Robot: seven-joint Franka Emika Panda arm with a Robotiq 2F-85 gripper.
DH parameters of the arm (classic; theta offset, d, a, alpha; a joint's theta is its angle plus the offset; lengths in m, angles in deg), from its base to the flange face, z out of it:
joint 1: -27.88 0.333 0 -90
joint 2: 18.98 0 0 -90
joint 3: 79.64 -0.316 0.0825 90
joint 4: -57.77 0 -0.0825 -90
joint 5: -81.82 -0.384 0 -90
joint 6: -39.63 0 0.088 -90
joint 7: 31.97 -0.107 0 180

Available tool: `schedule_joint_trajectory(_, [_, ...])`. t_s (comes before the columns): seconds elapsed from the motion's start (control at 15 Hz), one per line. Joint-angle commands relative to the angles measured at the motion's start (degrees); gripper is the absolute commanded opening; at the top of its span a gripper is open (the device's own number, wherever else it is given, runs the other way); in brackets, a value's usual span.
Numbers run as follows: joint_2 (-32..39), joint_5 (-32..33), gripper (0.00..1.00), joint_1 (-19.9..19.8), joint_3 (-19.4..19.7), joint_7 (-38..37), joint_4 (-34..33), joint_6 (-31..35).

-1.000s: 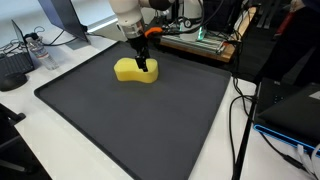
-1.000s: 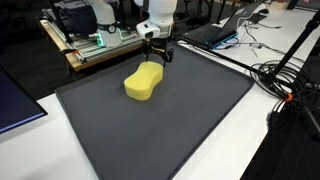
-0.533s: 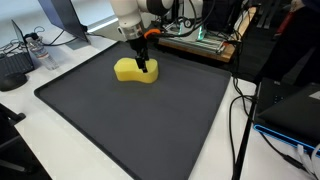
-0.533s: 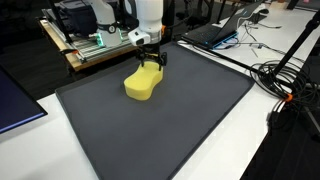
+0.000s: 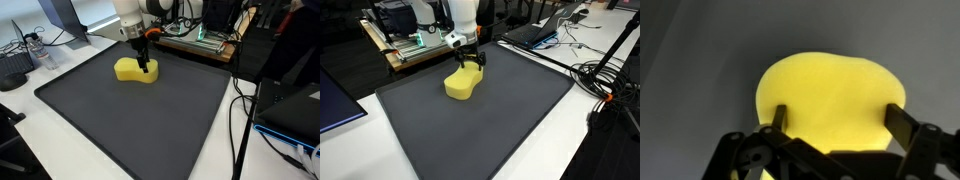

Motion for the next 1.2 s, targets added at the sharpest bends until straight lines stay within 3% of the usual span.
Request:
schedule_joint_trajectory(0.0, [1.5, -2.8, 1.00, -0.7, -1.3, 3.7, -1.1, -1.0])
schedule_joint_trajectory(0.73, [8.0, 0.5, 0.99, 1.1, 0.4, -0.5, -6.5, -4.5])
schedule_joint_trajectory(0.8, [8.2, 0.5, 0.75, 1.1, 0.4, -0.5, -6.8, -5.2])
schedule_joint_trajectory(0.87, [8.4, 0.5, 0.75, 1.1, 0.5, -0.7, -7.1, -5.7])
schedule_joint_trajectory(1.13, [8.2, 1.1, 0.49, 1.3, 1.2, -1.7, -7.6, -7.3])
